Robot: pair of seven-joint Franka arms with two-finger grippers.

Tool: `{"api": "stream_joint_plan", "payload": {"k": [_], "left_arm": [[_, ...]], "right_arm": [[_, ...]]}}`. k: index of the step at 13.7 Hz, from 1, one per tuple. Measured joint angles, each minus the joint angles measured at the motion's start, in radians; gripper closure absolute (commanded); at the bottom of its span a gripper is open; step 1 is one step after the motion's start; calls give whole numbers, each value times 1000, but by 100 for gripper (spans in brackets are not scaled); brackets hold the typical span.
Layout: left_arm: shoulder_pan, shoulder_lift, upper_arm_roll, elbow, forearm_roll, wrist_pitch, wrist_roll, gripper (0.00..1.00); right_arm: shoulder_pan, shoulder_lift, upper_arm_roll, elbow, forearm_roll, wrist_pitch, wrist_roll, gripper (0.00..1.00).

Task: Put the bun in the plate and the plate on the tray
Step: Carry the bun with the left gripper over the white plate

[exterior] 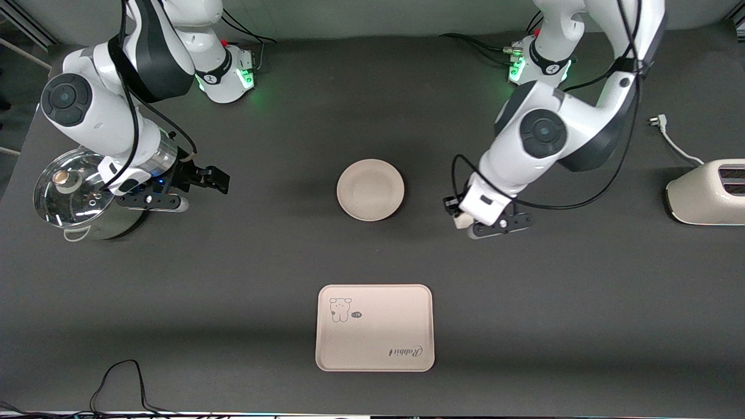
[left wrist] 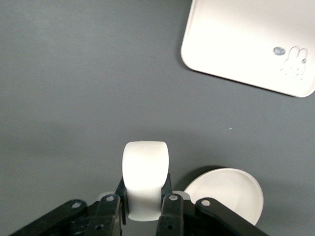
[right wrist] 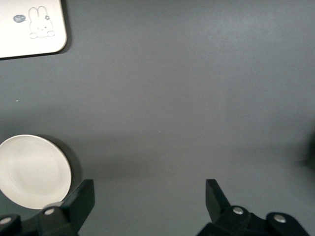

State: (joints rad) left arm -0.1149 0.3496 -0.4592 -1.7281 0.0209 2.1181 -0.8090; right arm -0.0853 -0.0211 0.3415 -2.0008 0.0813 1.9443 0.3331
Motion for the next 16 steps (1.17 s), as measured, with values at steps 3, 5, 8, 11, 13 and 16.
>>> {"api": "stream_joint_plan", "payload": {"k": [3,5,8,11,13,16], "left_arm": [[-114,97,-3,94,61,0,-158,70],[-195,131,-5,108,99,0,-252,68],[-298,163,-5,112,120,1,-328,68],[-370,216,-3,111,198,6,-401,64],[-406,267,-2,111,229,32,-432,64],[-441,339,0,108,314,100,-502,64]], "right_arm": [[5,0,0,-1,20,0,0,0],[6,0,0,-1,23,1,0,0],[6,1,1,-1,23,2,0,0],[6,6,1,-2,33,3,0,0],[6,8,1,-2,60,6,0,0],[12,11,2,-6,70,19,0,0]]}}
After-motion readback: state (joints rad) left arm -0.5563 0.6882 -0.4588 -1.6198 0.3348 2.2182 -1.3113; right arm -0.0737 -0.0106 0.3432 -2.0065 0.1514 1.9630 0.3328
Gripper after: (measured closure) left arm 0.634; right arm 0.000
